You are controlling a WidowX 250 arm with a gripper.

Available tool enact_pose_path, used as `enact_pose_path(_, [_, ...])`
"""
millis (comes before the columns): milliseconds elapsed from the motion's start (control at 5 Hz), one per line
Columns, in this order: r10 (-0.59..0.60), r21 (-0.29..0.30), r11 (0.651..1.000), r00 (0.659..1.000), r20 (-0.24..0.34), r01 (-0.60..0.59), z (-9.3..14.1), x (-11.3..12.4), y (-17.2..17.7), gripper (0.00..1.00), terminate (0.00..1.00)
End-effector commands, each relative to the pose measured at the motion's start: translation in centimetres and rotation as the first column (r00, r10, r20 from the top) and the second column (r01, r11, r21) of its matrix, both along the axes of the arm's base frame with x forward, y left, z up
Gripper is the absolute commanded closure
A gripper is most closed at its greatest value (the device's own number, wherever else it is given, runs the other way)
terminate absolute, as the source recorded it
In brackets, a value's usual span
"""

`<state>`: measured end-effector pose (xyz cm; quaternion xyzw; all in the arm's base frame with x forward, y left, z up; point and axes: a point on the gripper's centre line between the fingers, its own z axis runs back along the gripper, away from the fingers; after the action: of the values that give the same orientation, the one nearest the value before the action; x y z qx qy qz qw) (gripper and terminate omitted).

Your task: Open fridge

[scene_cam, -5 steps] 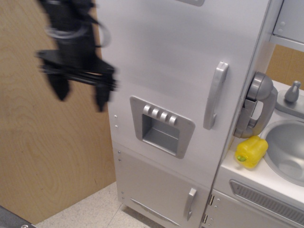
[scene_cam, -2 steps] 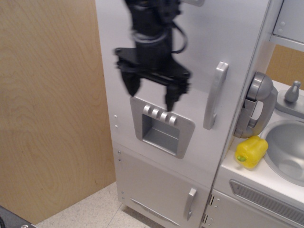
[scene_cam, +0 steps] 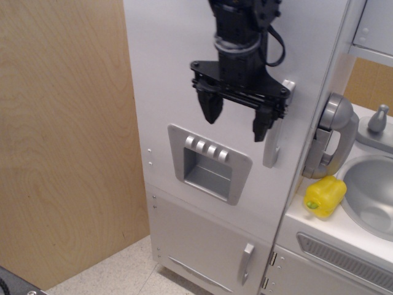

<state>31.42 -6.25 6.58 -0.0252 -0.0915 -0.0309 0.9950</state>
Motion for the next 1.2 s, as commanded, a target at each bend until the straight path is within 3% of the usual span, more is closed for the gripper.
enact_pose_path(0, [0.008,0.011,1.0,0.99,0.142,-0.01,1.0,2.3,-1.5,0.0,0.0])
enact_pose_path(400, [0.059,0.017,0.998,0.981,0.185,-0.064,0.6,3.5,-2.6,0.0,0.0])
enact_pose_path(600, [0.069,0.005,0.997,0.977,0.2,-0.072,0.8,3.6,-2.6,1.0,0.0])
enact_pose_path(1000, [0.121,-0.04,0.993,0.977,0.178,-0.115,1.0,3.6,-2.4,1.0,0.0])
